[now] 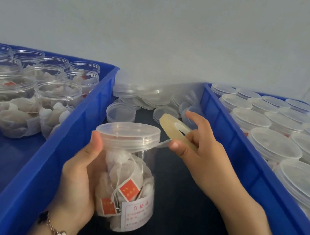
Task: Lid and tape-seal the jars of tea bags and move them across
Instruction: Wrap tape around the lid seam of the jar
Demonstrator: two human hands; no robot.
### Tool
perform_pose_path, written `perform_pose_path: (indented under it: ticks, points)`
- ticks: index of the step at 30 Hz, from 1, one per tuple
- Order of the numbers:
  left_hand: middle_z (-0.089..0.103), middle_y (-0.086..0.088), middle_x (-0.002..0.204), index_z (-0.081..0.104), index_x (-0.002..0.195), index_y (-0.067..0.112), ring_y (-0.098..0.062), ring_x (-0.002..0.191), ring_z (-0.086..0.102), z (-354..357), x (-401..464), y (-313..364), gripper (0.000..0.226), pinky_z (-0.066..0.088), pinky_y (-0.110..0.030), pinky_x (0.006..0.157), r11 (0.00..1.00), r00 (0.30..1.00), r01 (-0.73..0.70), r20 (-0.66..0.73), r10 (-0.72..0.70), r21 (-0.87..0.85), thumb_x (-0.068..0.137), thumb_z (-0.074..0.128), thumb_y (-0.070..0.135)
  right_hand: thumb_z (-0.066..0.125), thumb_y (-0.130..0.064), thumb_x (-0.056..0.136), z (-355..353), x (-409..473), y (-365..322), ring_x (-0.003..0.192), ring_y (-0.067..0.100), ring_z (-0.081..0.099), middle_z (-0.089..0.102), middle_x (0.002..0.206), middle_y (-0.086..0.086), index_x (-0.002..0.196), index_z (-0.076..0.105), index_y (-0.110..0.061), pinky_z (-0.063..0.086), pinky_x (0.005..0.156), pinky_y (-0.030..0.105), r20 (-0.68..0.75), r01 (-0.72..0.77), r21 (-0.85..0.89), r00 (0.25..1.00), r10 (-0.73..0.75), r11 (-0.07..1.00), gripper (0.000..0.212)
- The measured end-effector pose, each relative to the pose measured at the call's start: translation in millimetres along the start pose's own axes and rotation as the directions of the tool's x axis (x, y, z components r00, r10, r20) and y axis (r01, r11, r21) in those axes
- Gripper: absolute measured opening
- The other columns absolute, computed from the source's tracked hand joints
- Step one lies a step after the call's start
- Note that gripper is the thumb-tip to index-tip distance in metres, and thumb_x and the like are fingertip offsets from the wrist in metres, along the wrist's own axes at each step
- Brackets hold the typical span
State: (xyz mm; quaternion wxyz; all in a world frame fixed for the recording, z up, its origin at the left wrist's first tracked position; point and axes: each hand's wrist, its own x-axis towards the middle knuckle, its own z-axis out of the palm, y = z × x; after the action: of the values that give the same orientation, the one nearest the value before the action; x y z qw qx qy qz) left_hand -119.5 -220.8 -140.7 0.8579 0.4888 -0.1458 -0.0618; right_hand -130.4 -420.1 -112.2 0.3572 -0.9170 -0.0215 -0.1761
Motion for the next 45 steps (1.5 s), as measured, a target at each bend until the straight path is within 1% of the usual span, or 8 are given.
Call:
perform_pose_path:
  ticks: [8,19,22,24,27,32,39,45]
  points:
    - [0.073,-0.018,0.091,0.077,0.09,0.016,-0.03,0.081,0.071,1,-2,2,0.077,0.058,-0.032,0.062,0.998,0.995,0.049,0.084,-0.045,-0.046,0.039,0.077,0.073,0.038,-0.083,0.054,2,-1,-5,0.072,0.0,0.057,0.056,0.082,-0.013,0.141,0.023,-0.04,0.047,0.063,0.019,0.032,0.094,0.122,0.995,-0.098,0.988,0.099]
    - [0.072,-0.01,0.104,0.075,0.099,0.029,-0.023,0.095,0.07,2,-1,-2,0.078,0.056,-0.025,0.069,0.979,0.946,0.158,0.264,-0.187,0.127,0.048,0.062,0.086,0.054,-0.065,0.059,-7,-4,11,0.059,0.0,0.052,0.06,0.072,-0.002,0.134,0.038,-0.041,0.045,0.058,0.019,0.241,0.028,0.283,0.965,-0.099,0.959,0.081]
    - [0.073,-0.009,0.1,0.075,0.092,0.018,-0.022,0.091,0.07,1,12,-14,0.082,0.053,-0.034,0.075,0.949,0.984,0.156,0.037,-0.172,0.275,0.055,0.039,0.081,0.058,-0.069,0.057,-6,-10,15,0.065,0.008,0.059,0.064,0.078,-0.003,0.128,0.035,-0.057,0.052,0.061,0.027,0.206,0.014,0.265,0.976,-0.071,0.964,0.075]
    - [0.062,-0.017,0.123,0.058,0.123,0.007,-0.03,0.115,0.057,-7,11,-24,0.092,0.044,-0.044,0.096,0.912,0.993,0.116,-0.029,-0.114,0.394,0.064,0.026,0.069,0.059,-0.069,0.055,-6,-14,16,0.069,0.015,0.06,0.064,0.079,0.001,0.121,0.033,-0.065,0.053,0.063,0.034,0.112,0.032,0.269,0.992,-0.064,0.963,0.071]
    - [0.049,0.026,0.133,0.039,0.138,0.048,0.008,0.124,0.043,2,9,-26,0.078,0.034,-0.017,0.1,0.785,0.998,0.002,-0.049,0.037,0.62,0.074,0.013,0.084,0.056,-0.074,0.054,-6,-19,17,0.071,0.012,0.058,0.062,0.08,0.001,0.124,0.029,-0.066,0.051,0.065,0.03,0.013,0.057,0.195,0.998,-0.061,0.979,0.075]
    - [0.063,0.028,0.101,0.057,0.103,0.042,0.007,0.095,0.059,11,4,-20,0.031,0.045,-0.015,0.077,0.822,0.931,-0.13,-0.218,0.294,0.555,0.084,0.037,0.055,0.051,-0.079,0.051,5,-23,12,0.08,0.003,0.059,0.062,0.09,-0.009,0.139,0.029,-0.05,0.05,0.072,0.024,-0.027,-0.026,0.097,0.999,0.028,0.995,0.095]
    - [0.055,0.035,0.113,0.042,0.125,0.045,0.016,0.106,0.051,18,-6,-29,0.088,0.043,-0.005,0.08,0.793,0.961,-0.146,-0.106,0.255,0.591,0.046,0.08,0.062,0.049,-0.082,0.048,12,-27,-5,0.087,-0.001,0.054,0.052,0.097,-0.021,0.107,0.035,-0.048,0.049,0.075,0.022,0.013,-0.093,-0.007,0.996,0.093,0.996,0.069]
    - [0.061,0.04,0.095,0.056,0.096,0.05,0.019,0.09,0.057,12,-3,-17,0.055,0.04,0.002,0.066,0.798,0.924,-0.191,-0.169,0.342,0.571,0.047,0.081,0.05,0.075,-0.024,0.078,2,-32,-9,0.085,0.007,0.06,0.064,0.099,-0.015,0.115,0.043,-0.048,0.047,0.069,0.021,0.024,0.08,-0.326,0.997,-0.076,0.942,0.054]
